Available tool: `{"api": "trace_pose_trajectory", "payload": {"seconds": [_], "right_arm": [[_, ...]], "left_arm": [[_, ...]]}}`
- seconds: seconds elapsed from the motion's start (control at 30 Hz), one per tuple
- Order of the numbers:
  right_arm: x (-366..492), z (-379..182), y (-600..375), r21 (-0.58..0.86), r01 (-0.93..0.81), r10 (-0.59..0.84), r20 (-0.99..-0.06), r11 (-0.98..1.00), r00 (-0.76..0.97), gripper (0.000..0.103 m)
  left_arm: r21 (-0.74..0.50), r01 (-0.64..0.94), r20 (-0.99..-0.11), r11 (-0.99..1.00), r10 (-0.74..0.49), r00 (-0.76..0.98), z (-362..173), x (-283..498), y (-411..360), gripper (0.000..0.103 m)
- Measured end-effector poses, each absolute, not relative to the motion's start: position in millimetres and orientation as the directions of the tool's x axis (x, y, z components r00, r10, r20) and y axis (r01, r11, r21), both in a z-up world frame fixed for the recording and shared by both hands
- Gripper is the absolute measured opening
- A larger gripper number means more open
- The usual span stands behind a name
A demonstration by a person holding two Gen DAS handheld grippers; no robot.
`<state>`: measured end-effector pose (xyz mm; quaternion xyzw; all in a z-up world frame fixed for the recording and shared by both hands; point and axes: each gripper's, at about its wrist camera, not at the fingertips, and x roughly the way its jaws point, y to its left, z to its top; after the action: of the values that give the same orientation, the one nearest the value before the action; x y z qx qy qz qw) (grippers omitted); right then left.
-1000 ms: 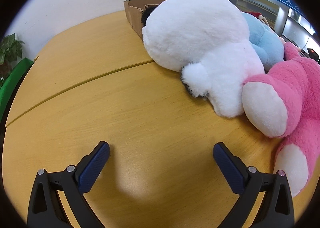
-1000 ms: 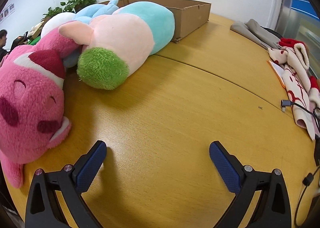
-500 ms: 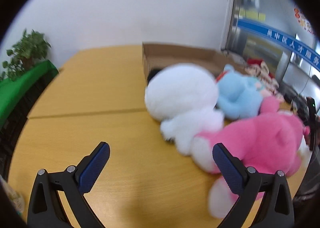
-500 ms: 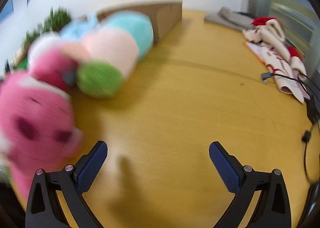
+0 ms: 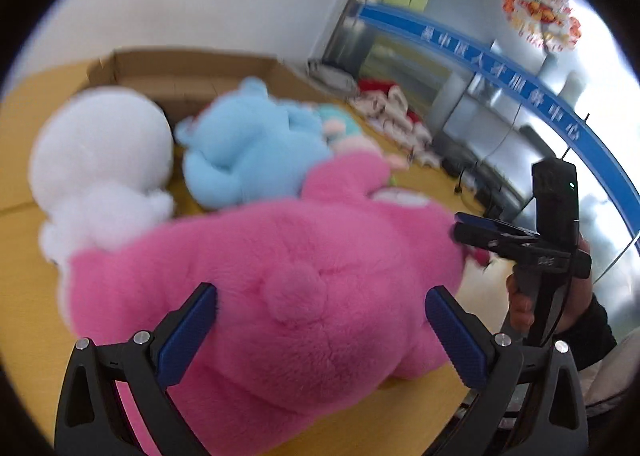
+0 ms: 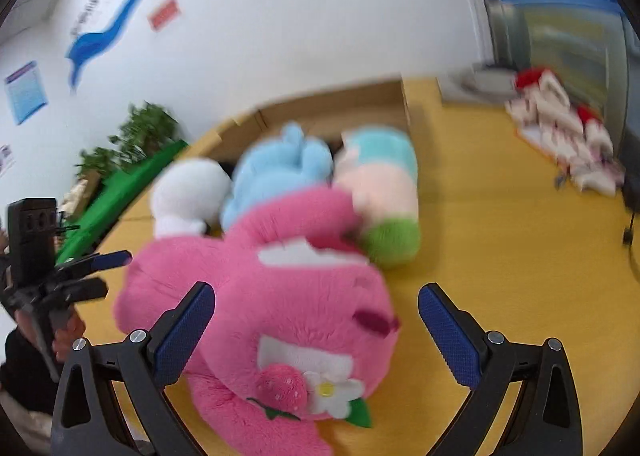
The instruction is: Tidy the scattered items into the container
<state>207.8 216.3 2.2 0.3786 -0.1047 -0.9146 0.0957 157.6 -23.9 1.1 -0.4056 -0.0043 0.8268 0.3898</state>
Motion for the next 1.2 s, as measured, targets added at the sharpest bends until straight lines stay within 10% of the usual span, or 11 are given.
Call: {"api": "trace_pose_trajectory", "payload": {"seconds": [1.2], "right_arm": [[213, -3, 197, 0.218, 0.018, -0.151, -0.612, -0.976, -0.777, 0.103]], "left_arm": [[-0.534, -0.394, -0.674, -0.748, 0.658, -0.335, -23, 141, -50, 0.102]]}}
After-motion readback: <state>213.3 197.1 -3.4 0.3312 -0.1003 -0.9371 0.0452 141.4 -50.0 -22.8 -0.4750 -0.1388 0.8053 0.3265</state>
